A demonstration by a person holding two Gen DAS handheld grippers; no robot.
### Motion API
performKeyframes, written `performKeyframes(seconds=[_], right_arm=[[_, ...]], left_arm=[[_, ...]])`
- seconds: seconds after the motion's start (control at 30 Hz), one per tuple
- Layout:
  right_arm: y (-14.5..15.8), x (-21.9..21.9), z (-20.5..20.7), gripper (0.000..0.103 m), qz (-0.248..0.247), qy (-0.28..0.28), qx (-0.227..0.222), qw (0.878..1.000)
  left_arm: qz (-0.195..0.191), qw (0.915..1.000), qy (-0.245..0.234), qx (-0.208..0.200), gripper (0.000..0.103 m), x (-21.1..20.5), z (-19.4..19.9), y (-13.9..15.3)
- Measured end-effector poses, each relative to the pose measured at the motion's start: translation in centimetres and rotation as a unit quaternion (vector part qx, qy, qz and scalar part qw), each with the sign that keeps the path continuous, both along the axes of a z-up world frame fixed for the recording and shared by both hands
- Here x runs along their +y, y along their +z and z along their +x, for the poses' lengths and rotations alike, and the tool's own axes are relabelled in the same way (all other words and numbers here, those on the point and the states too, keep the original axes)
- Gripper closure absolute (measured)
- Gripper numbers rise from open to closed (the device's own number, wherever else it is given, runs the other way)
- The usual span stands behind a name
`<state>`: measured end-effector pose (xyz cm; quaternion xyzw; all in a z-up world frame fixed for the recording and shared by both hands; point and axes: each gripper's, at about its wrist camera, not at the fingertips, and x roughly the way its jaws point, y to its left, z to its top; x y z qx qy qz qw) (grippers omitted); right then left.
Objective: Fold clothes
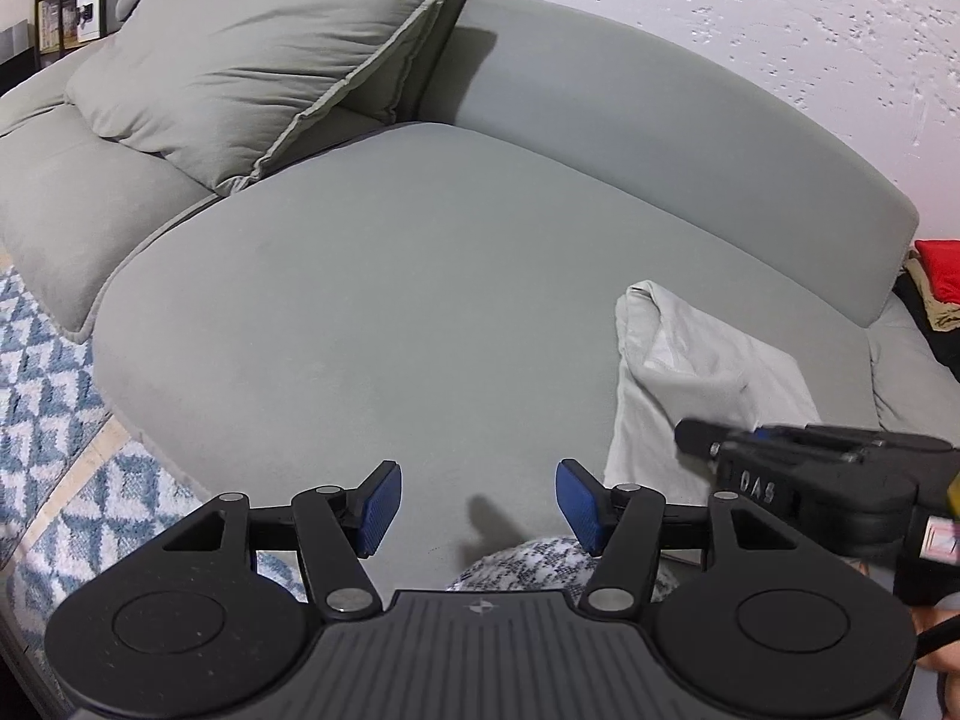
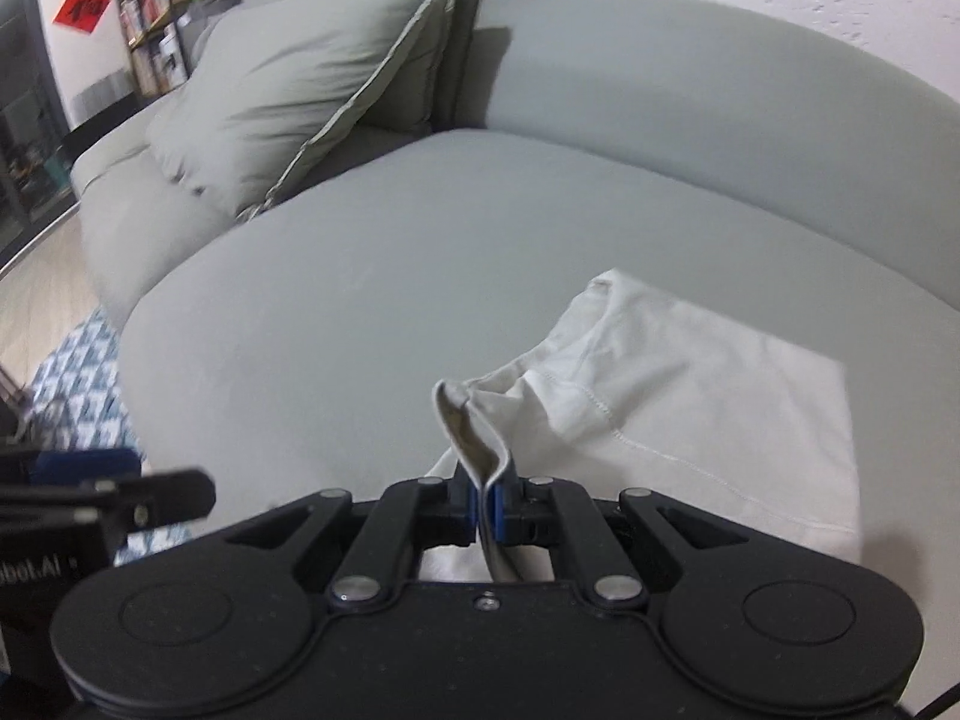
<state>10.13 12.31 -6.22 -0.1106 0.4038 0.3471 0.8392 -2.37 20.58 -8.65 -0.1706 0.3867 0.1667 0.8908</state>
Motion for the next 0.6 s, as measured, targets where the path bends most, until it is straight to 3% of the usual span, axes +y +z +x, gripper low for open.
performKeyframes(seconds=[0.17, 0.23, 0.3, 0.33, 0.43, 0.5, 0.6], right_arm=[[-0.4, -0.4, -0.8, 0.098, -0.007, 0.027, -0.007, 1.000], [-0.2, -0.8, -0.7, 0.091, -0.002, 0.042, 0.001, 0.999], [0.4, -2.0, -0.2, 0.051, 0.029, 0.060, 0.040, 0.997], [0.9, -3.2, 0.0, 0.050, 0.055, 0.061, 0.057, 0.995], [2.6, -8.2, 0.4, 0.048, 0.107, 0.010, 0.079, 0.991], [3.1, -12.6, 0.7, 0.033, 0.142, -0.038, 0.091, 0.985], [2.9, -18.4, 1.0, 0.026, 0.165, -0.115, 0.091, 0.975]], left_arm=[[0.009, 0.9999, 0.003, 0.009, 0.047, -0.7, 0.2, -0.2], [0.016, 0.9998, 0.000, 0.012, 0.047, -1.0, 0.2, -0.1], [0.024, 0.9996, -0.002, 0.013, 0.046, -1.3, 0.2, 0.0], [0.027, 0.9996, -0.003, 0.012, 0.046, -1.4, 0.1, 0.2], [0.030, 0.9995, -0.007, 0.011, 0.046, -1.4, -0.1, 0.3], [0.025, 0.9995, -0.019, 0.008, 0.048, -1.7, 0.3, 0.3], [0.015, 0.9984, -0.055, -0.001, 0.052, -3.0, 2.0, 0.4]])
